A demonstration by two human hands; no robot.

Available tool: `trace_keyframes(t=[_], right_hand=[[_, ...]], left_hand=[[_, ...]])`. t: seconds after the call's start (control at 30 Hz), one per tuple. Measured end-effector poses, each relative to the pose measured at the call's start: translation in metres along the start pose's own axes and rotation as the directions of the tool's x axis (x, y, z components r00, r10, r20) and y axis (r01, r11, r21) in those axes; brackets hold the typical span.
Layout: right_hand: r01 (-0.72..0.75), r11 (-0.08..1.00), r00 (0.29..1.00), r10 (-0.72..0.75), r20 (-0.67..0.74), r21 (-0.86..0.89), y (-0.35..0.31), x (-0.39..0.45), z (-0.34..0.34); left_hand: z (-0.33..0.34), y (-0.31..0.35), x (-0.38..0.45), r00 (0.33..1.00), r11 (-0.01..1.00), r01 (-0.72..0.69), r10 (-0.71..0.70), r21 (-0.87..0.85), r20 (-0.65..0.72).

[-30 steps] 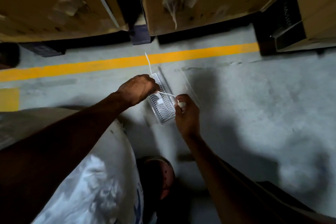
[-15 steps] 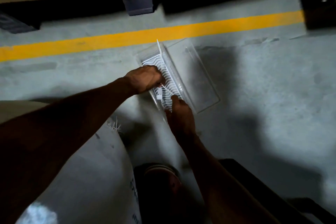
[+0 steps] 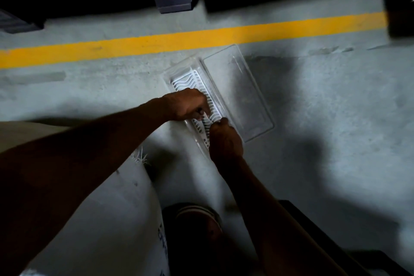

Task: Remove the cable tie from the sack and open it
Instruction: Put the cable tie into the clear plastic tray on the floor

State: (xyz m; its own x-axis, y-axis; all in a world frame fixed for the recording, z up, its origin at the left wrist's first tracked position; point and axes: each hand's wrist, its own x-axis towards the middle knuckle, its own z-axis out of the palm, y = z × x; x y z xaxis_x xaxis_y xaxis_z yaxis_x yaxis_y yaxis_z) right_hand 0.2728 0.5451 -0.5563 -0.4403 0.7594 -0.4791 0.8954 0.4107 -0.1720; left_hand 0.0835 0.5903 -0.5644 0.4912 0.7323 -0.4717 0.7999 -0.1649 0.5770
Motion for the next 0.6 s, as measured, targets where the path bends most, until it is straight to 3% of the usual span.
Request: trace_keyframes(t=[0.07, 0.17, 0.27, 0.43, 0.6], right_hand=[[0.005, 1.0, 1.0, -0.005, -0.001, -0.03, 0.004, -0.002, -0.003], [0.022, 0.998, 0.982, -0.031, -0.186, -0.05, 0.003, -0.003, 0.002], [0.044, 0.993, 0.984, -0.063, -0.169, -0.114, 0.008, -0.007, 0.014], [0.157, 0.966, 0.982, -0.13, -0.138, 0.206, 0.008, -0.011, 0.004], [0.04, 0.955, 0.987, 0.007, -0.158, 0.293, -0.005, -0.017, -0.041]], left_hand=[[-0.003, -0.002, -0.004, 0.999, 1.0, -0.005, 0.005, 0.0, -0.045], [-0.008, -0.003, -0.01, 0.995, 0.987, 0.102, -0.098, 0.121, -0.035], [-0.005, 0.01, -0.017, 0.99, 0.97, 0.141, -0.136, 0.2, -0.038], [0.001, 0.027, -0.04, 0.975, 0.948, 0.194, -0.158, 0.252, -0.157], [-0.014, 0.041, -0.083, 0.969, 0.951, 0.238, -0.218, 0.198, -0.113]])
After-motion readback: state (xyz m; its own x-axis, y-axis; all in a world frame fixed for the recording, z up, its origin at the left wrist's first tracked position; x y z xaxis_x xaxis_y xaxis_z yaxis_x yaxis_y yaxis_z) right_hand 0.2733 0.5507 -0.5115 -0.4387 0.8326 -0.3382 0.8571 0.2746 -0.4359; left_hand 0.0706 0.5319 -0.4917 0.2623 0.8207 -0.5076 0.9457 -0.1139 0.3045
